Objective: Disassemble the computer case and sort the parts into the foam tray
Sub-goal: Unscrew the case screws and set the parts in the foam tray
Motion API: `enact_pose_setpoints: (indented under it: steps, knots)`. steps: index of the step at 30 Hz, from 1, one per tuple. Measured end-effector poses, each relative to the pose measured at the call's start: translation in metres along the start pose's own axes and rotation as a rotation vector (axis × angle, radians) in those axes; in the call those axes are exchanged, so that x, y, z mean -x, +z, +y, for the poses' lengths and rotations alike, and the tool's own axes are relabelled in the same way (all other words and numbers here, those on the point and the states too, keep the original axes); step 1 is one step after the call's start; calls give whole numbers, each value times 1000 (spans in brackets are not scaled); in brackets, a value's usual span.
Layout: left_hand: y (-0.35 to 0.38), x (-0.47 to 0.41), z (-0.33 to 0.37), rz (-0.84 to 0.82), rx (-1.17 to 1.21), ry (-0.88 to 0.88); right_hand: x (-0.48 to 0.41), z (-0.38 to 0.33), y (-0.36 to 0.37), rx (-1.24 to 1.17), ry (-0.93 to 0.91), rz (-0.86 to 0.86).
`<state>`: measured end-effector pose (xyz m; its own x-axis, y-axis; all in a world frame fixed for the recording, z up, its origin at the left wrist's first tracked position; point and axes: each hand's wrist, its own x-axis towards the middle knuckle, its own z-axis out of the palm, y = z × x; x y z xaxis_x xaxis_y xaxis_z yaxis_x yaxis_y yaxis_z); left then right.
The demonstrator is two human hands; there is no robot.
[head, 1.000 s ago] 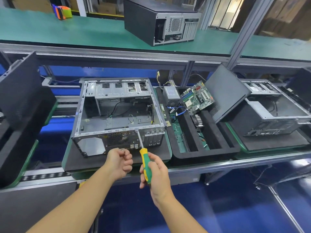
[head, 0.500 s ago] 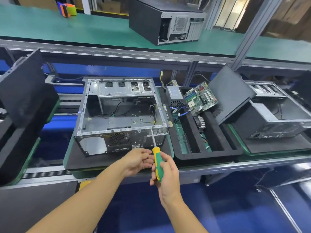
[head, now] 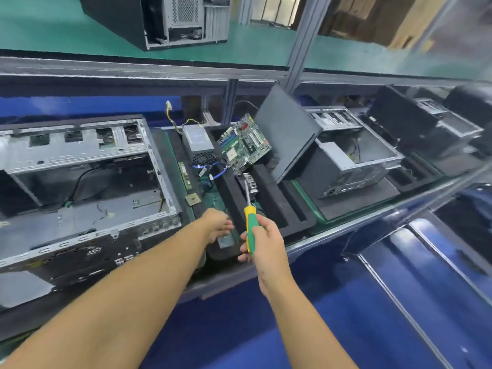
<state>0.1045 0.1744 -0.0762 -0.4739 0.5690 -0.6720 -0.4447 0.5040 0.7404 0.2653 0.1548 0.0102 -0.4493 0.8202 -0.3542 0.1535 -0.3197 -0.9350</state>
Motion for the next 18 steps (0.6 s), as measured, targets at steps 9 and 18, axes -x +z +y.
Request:
enact_pose_setpoints:
  steps: [9,18]
  knots:
    - [-10,19,29,-190,222,-79,-22,3,-12,-49,36,69]
    - [-101,130,65,-198,-33,509,15,11,55,-253,-2,-83]
